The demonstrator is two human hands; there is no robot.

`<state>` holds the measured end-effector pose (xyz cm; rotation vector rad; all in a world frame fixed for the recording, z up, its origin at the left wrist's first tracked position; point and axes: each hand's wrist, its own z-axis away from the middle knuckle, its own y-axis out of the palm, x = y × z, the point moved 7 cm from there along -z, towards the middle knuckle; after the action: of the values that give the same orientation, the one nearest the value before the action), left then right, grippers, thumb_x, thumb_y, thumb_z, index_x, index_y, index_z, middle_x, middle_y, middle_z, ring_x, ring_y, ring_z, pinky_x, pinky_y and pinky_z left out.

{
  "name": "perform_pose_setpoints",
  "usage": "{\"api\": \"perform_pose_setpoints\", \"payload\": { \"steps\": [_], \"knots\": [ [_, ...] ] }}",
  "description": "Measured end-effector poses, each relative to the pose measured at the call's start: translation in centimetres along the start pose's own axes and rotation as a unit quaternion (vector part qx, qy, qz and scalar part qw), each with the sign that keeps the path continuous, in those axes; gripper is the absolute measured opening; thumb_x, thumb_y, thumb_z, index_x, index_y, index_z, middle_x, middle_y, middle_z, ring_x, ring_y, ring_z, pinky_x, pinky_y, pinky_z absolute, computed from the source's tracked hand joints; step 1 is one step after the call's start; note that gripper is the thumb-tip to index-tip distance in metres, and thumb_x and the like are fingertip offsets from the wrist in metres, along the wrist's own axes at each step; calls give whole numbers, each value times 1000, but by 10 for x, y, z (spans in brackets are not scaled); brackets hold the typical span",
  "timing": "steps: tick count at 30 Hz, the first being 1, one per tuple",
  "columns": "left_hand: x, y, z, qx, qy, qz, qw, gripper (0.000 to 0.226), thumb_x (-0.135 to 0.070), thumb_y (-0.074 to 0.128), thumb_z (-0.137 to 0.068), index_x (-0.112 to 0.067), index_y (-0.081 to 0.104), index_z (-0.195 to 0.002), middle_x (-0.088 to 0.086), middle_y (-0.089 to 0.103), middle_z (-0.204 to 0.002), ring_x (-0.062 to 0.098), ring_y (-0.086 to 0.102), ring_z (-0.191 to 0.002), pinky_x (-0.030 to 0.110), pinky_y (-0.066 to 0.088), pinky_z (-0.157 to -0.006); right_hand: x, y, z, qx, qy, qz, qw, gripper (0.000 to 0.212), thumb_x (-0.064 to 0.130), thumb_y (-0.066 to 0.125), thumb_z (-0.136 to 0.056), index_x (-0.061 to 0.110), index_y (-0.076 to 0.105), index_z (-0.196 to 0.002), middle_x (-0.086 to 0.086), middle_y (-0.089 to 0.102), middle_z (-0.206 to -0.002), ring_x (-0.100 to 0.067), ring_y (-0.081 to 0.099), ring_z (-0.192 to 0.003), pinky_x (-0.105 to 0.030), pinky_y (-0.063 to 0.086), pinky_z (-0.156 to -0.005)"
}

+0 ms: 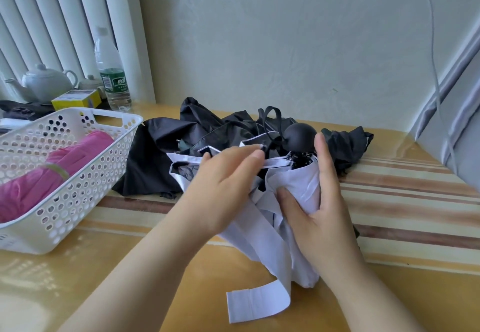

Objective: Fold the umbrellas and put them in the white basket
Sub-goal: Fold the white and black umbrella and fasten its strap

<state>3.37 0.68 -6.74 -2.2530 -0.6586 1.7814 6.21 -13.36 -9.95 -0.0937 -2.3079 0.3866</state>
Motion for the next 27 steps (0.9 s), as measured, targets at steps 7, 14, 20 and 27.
{"api": "perform_pose_setpoints", "payload": {
  "steps": [7,14,20,27],
  "knots": [
    [-5,8,3,31,33,-39,998,47,-47,35,-81,-12,43,-113,-28,53,-81,-26,38,-92,27,26,-105,3,3,0,16,4,-13,1000,76,23,67,-87,48,16,-138,59,24,-129,27,22,-128,4,24,-95],
    [-15,9,3,0,128,-91,988,48,-46,62,-80,-15,67,-117,-12,65,-108,-3,51,-104,13,40,-91,8,8,1,44,-10,2,999,77,44,62,-83,74,10,-132,56,23,-133,22,23,-132,2,24,-97],
    [-7,7,5,-83,78,88,990,35,-11,79,-76,-41,64,-86,-39,64,-82,-18,60,-85,0,42,-70,18,0,1,4,-38,6,999,82,36,68,-85,70,13,-134,58,31,-123,28,32,-120,4,28,-91],
    [15,17,1,-122,32,147,981,32,-6,77,-75,-30,60,-86,-15,70,-88,-3,64,-91,19,48,-81,3,6,2,44,15,-21,999,83,30,64,-88,69,8,-134,47,52,-109,13,55,-106,-5,40,-86]
  ]
}}
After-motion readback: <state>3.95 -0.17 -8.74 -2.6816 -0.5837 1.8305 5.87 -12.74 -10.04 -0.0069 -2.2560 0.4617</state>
